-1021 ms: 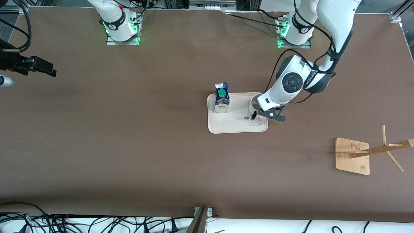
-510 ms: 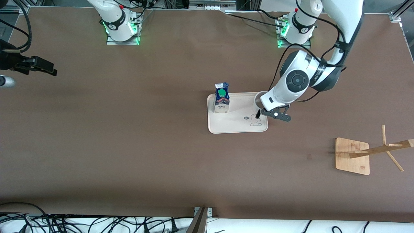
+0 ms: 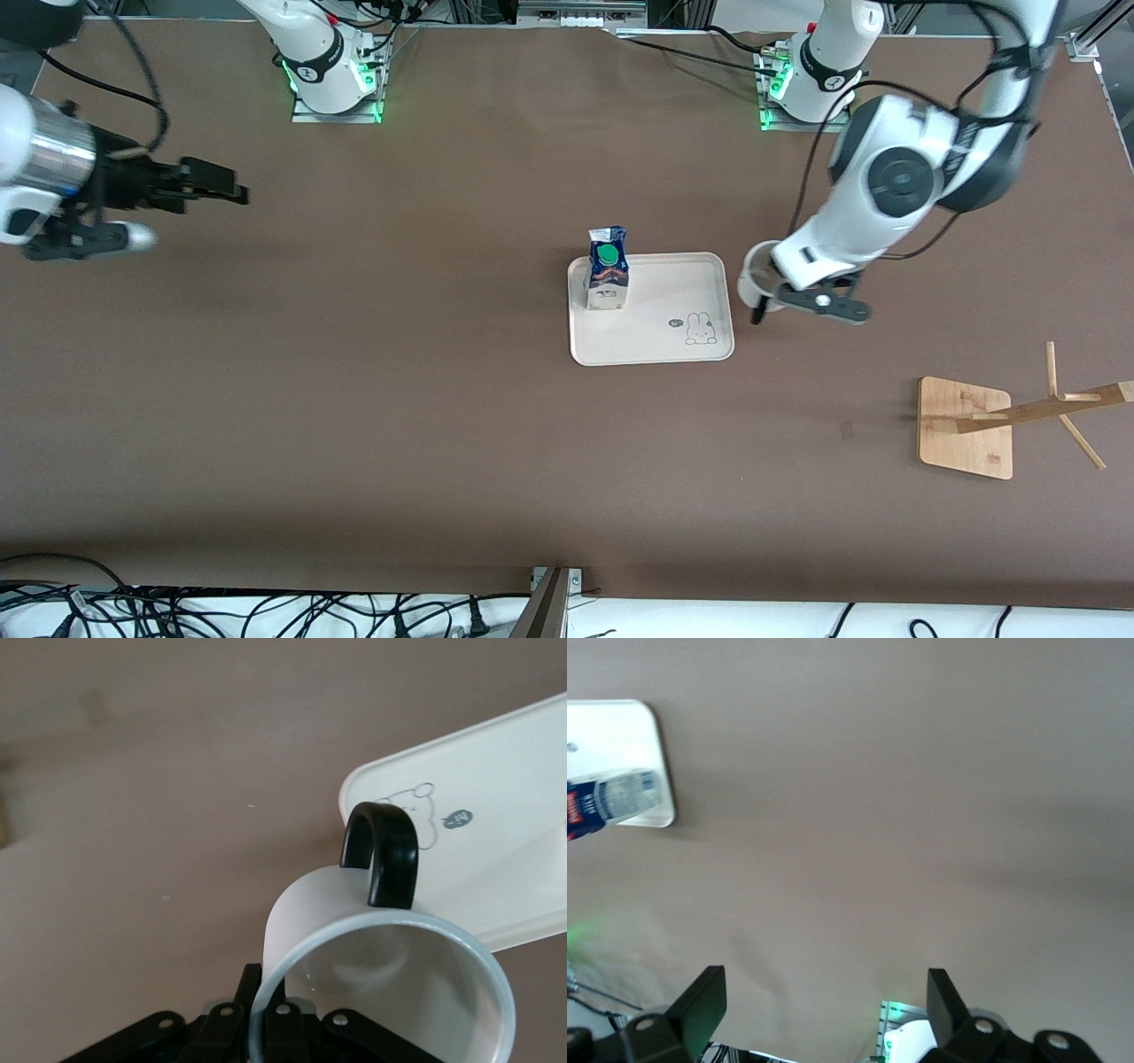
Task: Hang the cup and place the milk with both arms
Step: 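Carry the mug toward the wooden stand while the right gripper reaches the carton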
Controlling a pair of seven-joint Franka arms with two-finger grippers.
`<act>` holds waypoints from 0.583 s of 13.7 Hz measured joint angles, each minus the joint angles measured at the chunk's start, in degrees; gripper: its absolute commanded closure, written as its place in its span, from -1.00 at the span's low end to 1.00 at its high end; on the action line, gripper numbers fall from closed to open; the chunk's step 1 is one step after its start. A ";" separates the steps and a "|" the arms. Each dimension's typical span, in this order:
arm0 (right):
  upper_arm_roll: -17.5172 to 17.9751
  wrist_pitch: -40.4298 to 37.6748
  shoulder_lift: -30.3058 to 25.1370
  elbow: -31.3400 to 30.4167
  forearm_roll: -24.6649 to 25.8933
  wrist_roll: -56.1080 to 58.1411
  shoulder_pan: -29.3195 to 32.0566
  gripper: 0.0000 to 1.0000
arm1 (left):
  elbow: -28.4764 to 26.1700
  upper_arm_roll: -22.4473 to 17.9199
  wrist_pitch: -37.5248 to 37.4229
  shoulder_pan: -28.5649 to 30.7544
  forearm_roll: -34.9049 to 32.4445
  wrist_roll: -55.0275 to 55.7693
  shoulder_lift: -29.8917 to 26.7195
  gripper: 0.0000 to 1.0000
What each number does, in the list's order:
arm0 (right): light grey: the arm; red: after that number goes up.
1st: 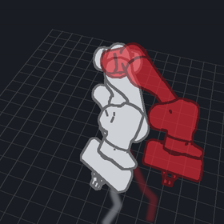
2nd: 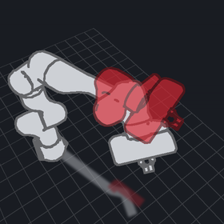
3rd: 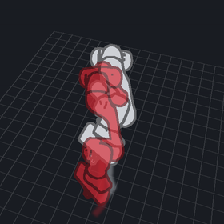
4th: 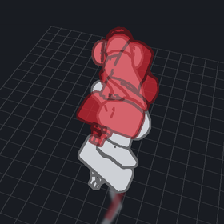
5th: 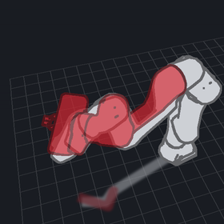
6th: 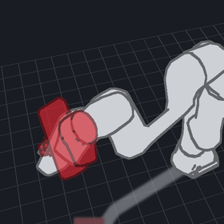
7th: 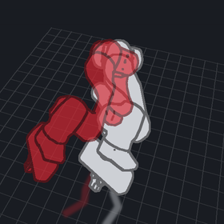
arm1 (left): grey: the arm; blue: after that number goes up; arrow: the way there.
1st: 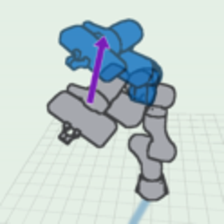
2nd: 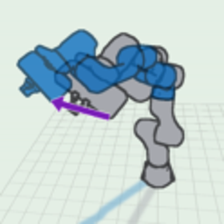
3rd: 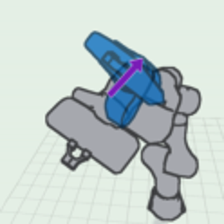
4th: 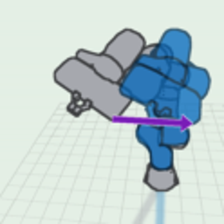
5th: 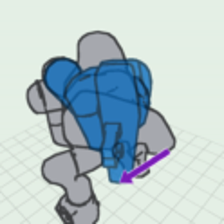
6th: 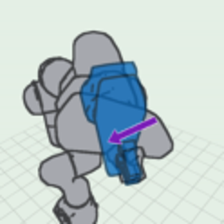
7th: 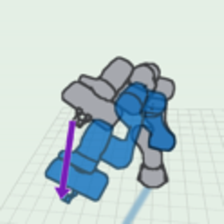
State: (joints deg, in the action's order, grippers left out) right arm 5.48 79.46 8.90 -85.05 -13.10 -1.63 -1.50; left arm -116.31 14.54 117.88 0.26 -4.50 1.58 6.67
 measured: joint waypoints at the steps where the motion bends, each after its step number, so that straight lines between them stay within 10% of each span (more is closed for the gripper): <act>1: 0.21 0.60 1.67 0.93 -0.36 -0.25 -2.50 -1.00 | 0.20 -1.42 -0.04 1.06 0.90 -3.03 -1.53 1.00; 8: 0.77 28.07 15.12 2.96 -0.52 -22.71 -25.32 -1.00 | 4.64 -13.32 0.32 5.44 11.86 -25.68 -5.35 1.00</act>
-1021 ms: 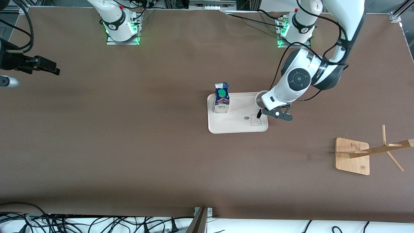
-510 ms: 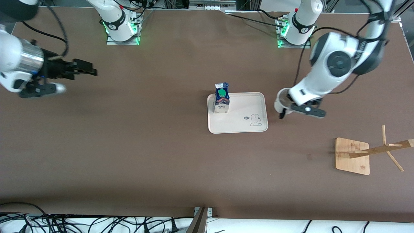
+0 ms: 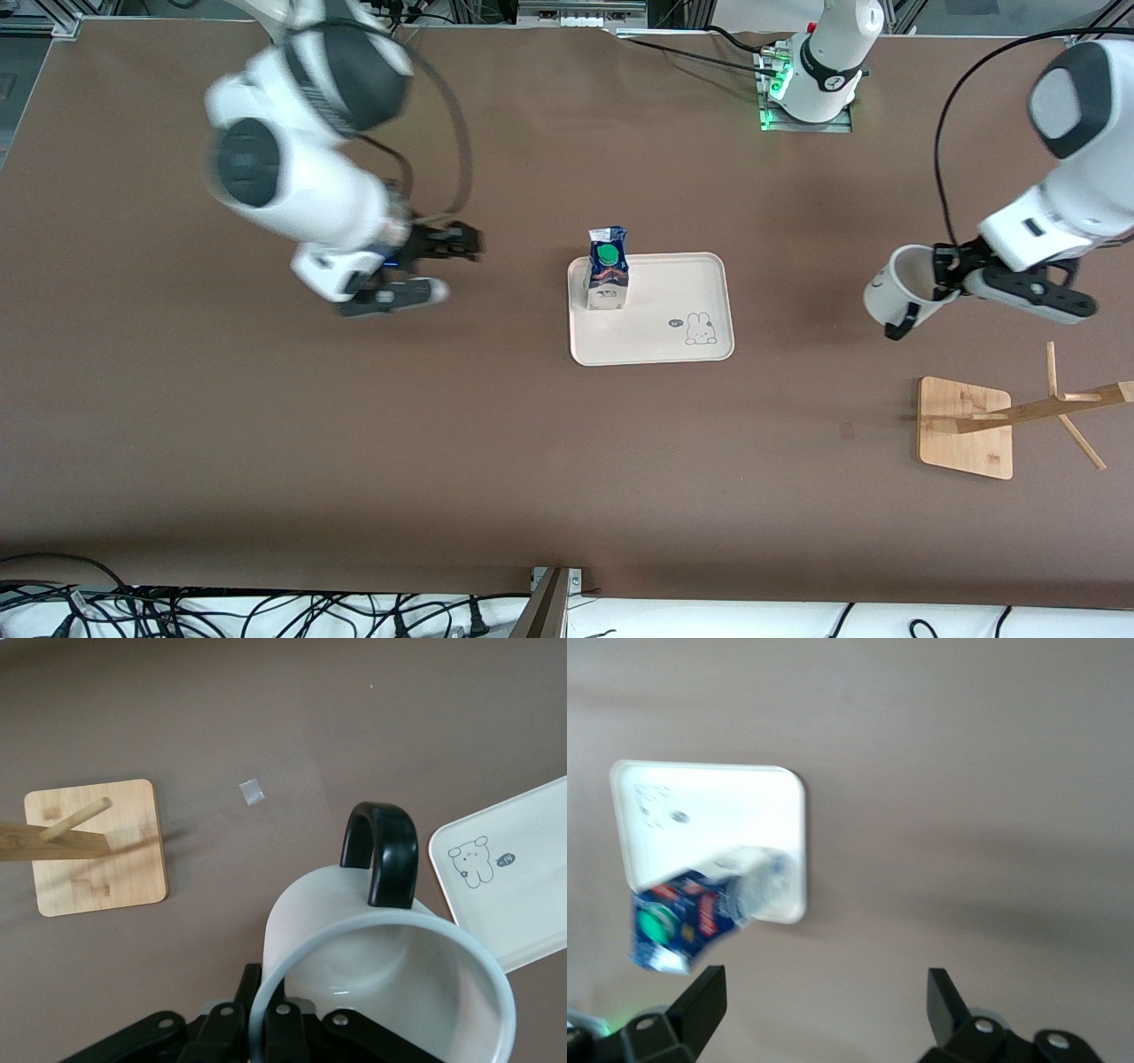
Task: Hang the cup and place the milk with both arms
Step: 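Carry the mug toward the wooden stand while the right gripper reaches the carton, then hang the mug on the stand while the right gripper grasps the carton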
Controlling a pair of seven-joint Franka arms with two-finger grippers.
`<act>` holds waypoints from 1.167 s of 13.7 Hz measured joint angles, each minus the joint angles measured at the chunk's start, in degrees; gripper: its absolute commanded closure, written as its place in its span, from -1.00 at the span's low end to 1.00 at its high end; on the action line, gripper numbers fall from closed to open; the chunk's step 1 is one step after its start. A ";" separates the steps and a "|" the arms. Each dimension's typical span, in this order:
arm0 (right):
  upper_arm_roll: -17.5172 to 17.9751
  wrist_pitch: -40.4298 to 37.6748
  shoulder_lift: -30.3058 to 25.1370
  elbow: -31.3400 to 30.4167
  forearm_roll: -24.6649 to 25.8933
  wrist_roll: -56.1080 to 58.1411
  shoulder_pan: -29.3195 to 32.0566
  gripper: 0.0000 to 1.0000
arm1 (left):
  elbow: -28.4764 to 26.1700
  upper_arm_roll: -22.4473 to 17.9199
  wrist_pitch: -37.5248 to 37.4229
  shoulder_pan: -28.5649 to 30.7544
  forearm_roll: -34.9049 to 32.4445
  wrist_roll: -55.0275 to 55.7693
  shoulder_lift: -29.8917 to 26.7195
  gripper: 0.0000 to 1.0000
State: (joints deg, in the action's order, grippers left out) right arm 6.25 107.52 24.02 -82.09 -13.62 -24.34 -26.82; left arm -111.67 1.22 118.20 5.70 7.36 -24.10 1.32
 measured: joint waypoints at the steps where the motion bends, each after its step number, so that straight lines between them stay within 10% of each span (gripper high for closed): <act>1: -0.02 3.41 1.39 0.15 0.01 -3.49 -2.58 -1.00 | 0.06 -1.11 0.78 0.01 2.24 -0.75 0.00 1.00; 9: -0.23 14.02 6.56 1.07 1.48 -14.21 -14.74 -1.00 | -3.85 -3.32 18.92 0.48 22.62 -10.06 1.57 1.00; 16: -0.36 17.53 12.40 1.00 6.10 -14.22 -17.15 -1.00 | -5.22 -3.63 20.07 5.14 37.22 -22.77 2.31 1.00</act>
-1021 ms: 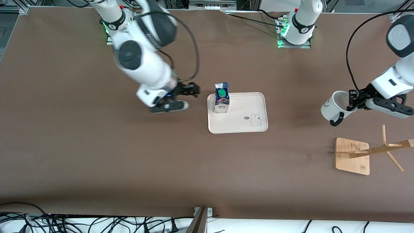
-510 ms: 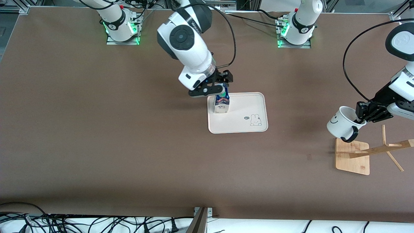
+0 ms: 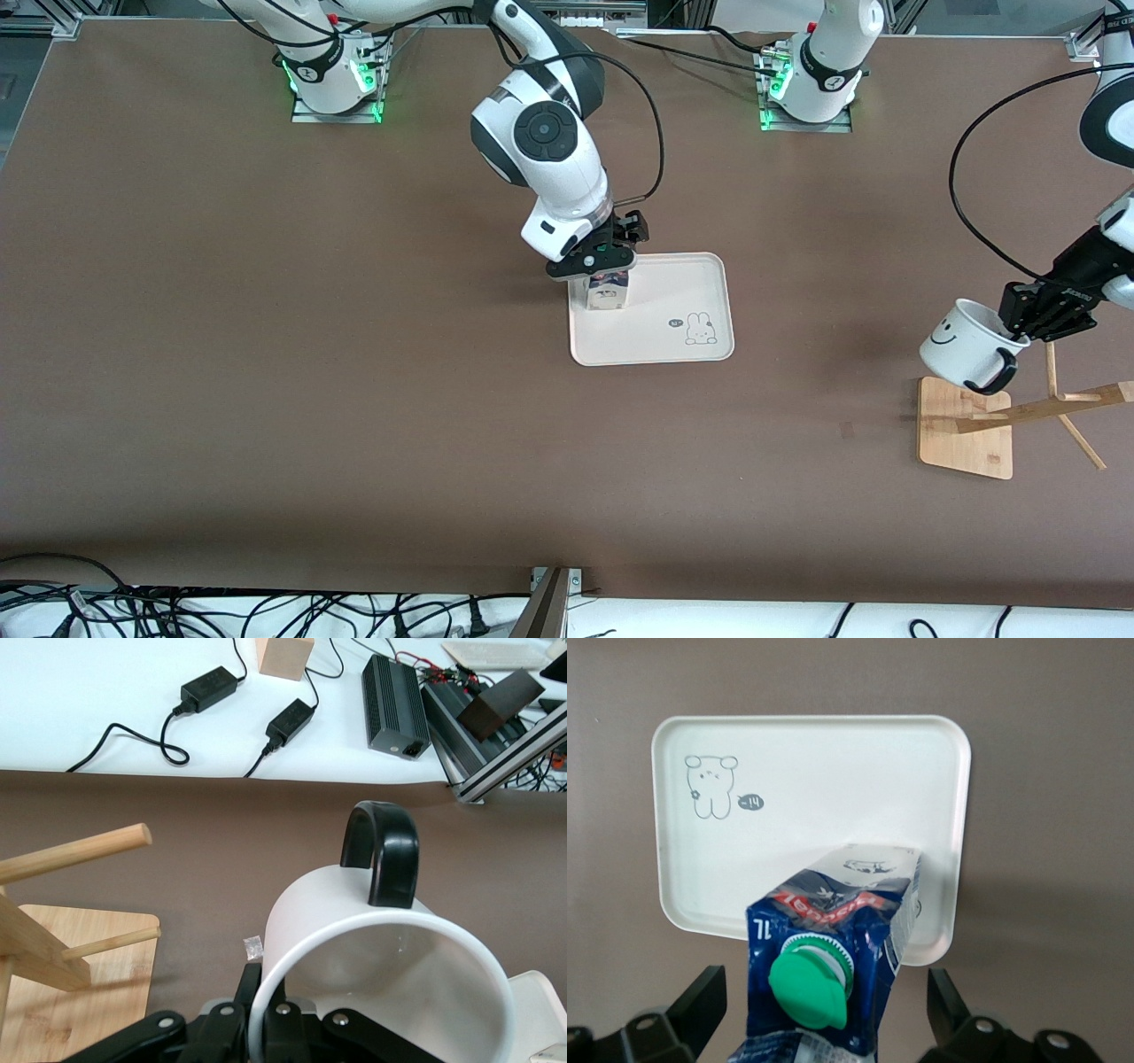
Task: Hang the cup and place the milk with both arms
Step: 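Hang the mug on the stand while the right gripper grasps the carton, then carry the milk carton away from the tray with the right gripper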
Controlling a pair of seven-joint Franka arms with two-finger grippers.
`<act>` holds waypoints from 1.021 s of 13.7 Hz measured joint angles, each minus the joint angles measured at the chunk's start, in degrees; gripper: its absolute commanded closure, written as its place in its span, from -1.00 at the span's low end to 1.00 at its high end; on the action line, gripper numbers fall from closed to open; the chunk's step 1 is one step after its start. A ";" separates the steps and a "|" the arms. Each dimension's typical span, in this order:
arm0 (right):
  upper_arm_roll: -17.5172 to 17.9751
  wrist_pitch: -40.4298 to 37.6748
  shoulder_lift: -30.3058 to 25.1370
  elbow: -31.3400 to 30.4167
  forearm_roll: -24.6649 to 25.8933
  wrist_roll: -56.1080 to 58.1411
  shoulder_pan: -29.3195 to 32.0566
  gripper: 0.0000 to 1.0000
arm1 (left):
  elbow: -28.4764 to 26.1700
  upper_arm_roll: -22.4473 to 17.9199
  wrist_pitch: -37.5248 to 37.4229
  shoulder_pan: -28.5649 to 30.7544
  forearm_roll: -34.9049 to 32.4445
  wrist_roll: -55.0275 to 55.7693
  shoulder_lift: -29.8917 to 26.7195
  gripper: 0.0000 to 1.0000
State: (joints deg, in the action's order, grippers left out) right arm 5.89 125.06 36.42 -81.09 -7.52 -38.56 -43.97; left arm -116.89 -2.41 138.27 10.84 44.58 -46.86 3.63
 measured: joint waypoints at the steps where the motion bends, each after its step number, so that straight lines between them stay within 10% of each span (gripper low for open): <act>1: -0.07 0.01 0.40 -0.02 0.22 0.00 -0.25 -0.99 | 0.00 0.00 0.00 0.06 1.59 -0.13 0.00 1.00; 5: -0.40 1.52 2.16 -0.04 2.03 -0.53 -0.45 0.74 | 0.00 0.00 0.07 1.16 4.79 -0.23 0.10 1.00; 14: -1.08 -6.28 -5.76 2.87 0.60 -4.01 -0.54 0.76 | 0.03 -0.04 -4.01 5.79 6.69 -0.75 1.57 1.00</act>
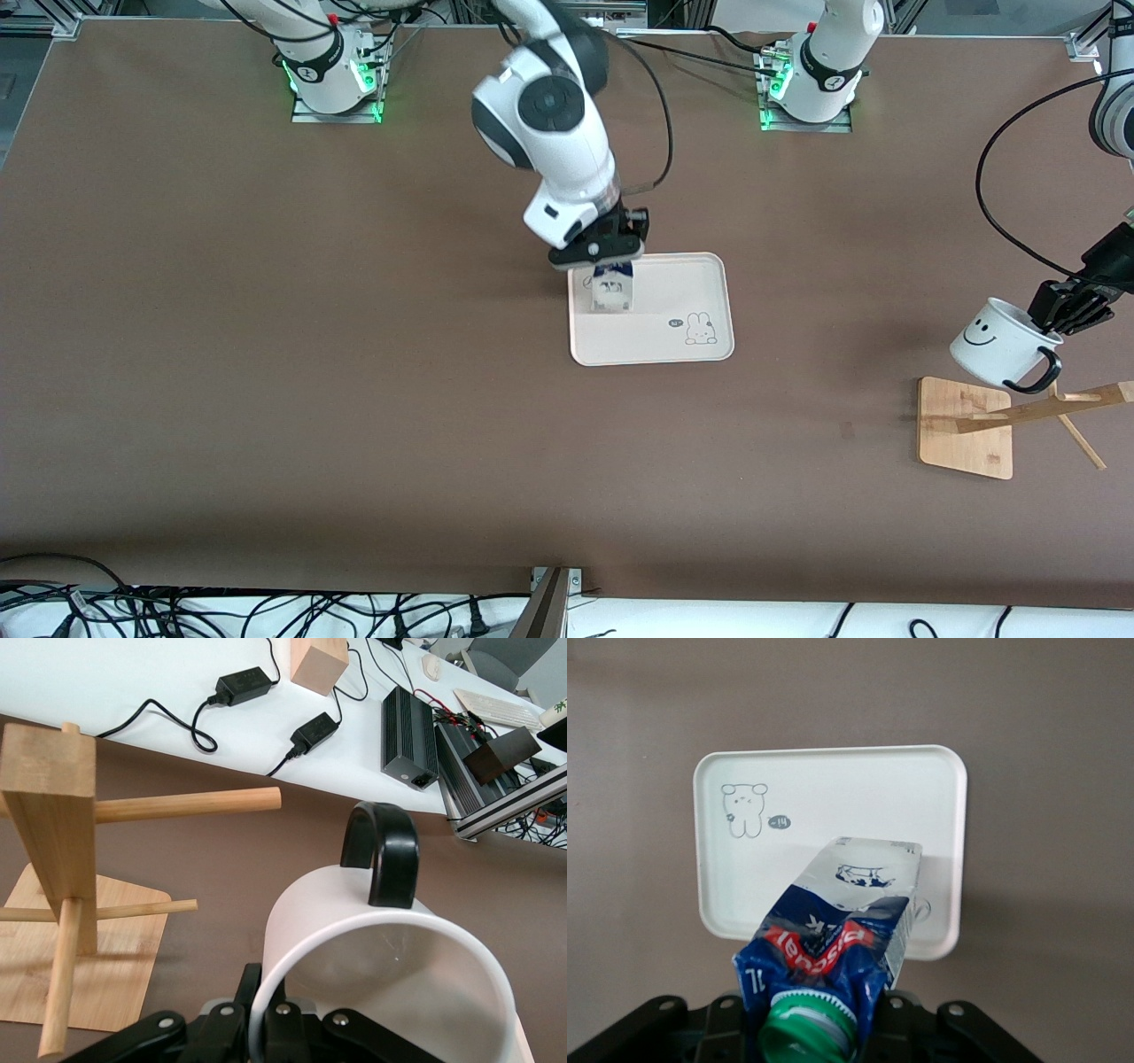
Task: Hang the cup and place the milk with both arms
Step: 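Carry the milk carton away from the tray with the right gripper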
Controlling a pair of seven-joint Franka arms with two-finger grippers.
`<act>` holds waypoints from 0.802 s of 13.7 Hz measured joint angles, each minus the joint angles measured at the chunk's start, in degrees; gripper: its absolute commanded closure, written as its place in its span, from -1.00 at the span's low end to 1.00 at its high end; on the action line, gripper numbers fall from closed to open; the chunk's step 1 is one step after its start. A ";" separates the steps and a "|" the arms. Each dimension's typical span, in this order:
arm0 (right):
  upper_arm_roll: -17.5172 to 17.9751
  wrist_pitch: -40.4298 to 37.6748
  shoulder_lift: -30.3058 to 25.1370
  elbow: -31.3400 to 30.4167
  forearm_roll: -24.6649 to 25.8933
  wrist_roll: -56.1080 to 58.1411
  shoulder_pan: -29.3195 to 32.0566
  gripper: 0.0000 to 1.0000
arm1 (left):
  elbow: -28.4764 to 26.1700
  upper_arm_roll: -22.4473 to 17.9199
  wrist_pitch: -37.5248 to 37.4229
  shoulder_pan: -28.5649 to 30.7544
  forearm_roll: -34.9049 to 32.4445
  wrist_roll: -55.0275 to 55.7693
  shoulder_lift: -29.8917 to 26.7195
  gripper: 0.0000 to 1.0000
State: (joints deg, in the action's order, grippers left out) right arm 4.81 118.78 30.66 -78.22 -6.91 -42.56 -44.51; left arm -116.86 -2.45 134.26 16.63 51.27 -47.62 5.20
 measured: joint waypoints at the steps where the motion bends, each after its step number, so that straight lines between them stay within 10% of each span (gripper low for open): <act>1: -1.06 -4.70 -3.24 0.09 -0.24 -0.31 0.10 0.76 | 0.27 0.01 0.00 0.00 0.27 -0.05 0.26 1.00; 5: -13.56 -16.97 -10.84 -1.65 -3.13 3.69 1.22 0.76 | 1.70 -0.05 0.01 0.05 0.37 -1.69 2.05 1.00; 11: -37.01 -20.74 -10.39 -11.69 -17.79 39.39 8.36 0.76 | 6.83 -0.59 -1.28 0.98 0.38 -4.07 6.08 1.00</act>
State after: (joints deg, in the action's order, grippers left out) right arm -32.20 98.04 20.26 -89.91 -24.70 -3.18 -36.14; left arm -110.03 -3.05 132.98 17.61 51.65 -51.69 11.28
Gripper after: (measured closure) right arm 0.670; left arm 0.952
